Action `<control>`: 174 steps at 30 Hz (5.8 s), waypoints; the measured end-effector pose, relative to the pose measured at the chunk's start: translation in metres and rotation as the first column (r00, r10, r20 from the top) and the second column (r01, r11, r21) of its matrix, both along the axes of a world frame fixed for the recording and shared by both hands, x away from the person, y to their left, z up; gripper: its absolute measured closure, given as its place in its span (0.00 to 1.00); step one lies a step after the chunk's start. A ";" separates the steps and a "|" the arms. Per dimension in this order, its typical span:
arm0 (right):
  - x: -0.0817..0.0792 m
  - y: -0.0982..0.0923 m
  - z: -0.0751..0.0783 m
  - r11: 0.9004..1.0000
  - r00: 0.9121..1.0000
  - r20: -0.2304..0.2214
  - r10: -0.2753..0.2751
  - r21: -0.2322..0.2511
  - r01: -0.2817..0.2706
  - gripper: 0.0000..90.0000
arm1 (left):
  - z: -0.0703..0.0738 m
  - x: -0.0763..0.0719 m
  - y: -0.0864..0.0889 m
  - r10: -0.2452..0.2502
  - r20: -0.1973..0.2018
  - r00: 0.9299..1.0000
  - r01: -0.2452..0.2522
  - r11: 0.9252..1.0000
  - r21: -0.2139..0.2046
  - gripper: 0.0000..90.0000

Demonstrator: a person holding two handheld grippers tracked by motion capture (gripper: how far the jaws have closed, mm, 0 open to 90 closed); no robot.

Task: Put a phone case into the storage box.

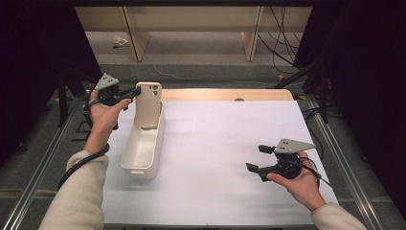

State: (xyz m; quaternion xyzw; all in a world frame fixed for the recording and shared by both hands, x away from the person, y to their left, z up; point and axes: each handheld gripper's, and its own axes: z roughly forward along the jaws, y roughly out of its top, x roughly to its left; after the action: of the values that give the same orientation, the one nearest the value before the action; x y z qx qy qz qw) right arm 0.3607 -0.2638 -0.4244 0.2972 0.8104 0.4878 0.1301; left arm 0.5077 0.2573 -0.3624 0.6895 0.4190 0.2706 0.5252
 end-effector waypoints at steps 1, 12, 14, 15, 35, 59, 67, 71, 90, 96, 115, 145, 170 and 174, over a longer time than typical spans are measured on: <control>0.000 0.000 0.000 1.000 1.000 0.001 0.000 0.002 0.000 0.19 | -0.002 0.000 0.000 -0.001 -0.003 1.000 0.001 1.000 0.002 0.90; 0.000 0.000 -0.001 1.000 1.000 0.000 0.003 0.000 -0.003 0.19 | -0.014 0.003 0.003 -0.009 -0.022 1.000 0.009 1.000 -0.005 0.90; 0.000 0.000 0.000 1.000 1.000 0.000 0.003 0.000 -0.003 0.19 | -0.016 0.003 0.003 -0.007 -0.026 1.000 0.007 1.000 0.002 0.90; 0.000 0.000 0.000 1.000 1.000 0.000 0.002 0.000 -0.002 0.19 | -0.018 0.003 0.003 -0.004 -0.027 1.000 0.004 1.000 -0.001 0.90; 0.000 0.000 0.000 1.000 1.000 0.006 0.000 0.002 0.000 0.18 | -0.030 0.008 0.003 0.003 -0.051 0.999 -0.002 1.000 0.015 0.90; 0.000 0.001 0.000 1.000 1.000 0.010 -0.005 -0.005 0.005 0.17 | -0.040 0.013 0.005 0.016 -0.068 0.998 -0.016 1.000 0.009 0.90; 0.000 0.001 0.000 1.000 1.000 0.009 0.000 -0.005 0.000 0.17 | -0.043 0.015 0.007 0.027 -0.072 0.997 -0.027 1.000 0.002 0.89; 0.000 0.001 0.000 1.000 1.000 0.008 0.000 -0.004 0.000 0.17 | -0.043 0.017 0.007 0.032 -0.071 0.997 -0.031 0.999 0.015 0.88; 0.000 0.001 -0.001 1.000 1.000 0.008 0.005 -0.001 -0.005 0.17 | -0.042 0.026 0.004 0.077 -0.084 0.994 -0.068 0.992 0.107 0.85; 0.000 0.001 -0.001 1.000 1.000 0.007 0.008 0.000 -0.008 0.17 | -0.042 0.029 0.002 0.100 -0.090 0.991 -0.088 0.988 0.130 0.84; 0.000 0.000 -0.001 1.000 1.000 0.005 0.010 0.000 -0.010 0.17 | -0.041 0.033 -0.002 0.169 -0.095 0.981 -0.148 0.968 0.203 0.80; 0.000 -0.001 0.000 1.000 1.000 0.008 0.001 -0.007 -0.001 0.17 | -0.009 -0.025 -0.019 0.121 -0.115 0.986 -0.104 0.984 0.144 0.17; 0.000 -0.002 0.000 1.000 1.000 0.010 -0.002 -0.006 0.002 0.17 | -0.014 -0.073 -0.046 0.012 -0.114 0.993 0.008 0.986 0.165 0.00; 0.000 -0.002 0.001 1.000 1.000 0.011 -0.003 -0.006 0.003 0.17 | -0.015 -0.078 -0.049 0.002 -0.113 0.994 0.017 0.986 0.165 0.00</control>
State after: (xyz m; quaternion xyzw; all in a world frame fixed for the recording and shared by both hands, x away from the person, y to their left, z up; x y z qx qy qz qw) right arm 0.3610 -0.2653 -0.4238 0.2956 0.8106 0.4868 0.1360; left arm 0.4295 0.2080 -0.3778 0.7466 0.4212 0.2633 0.4425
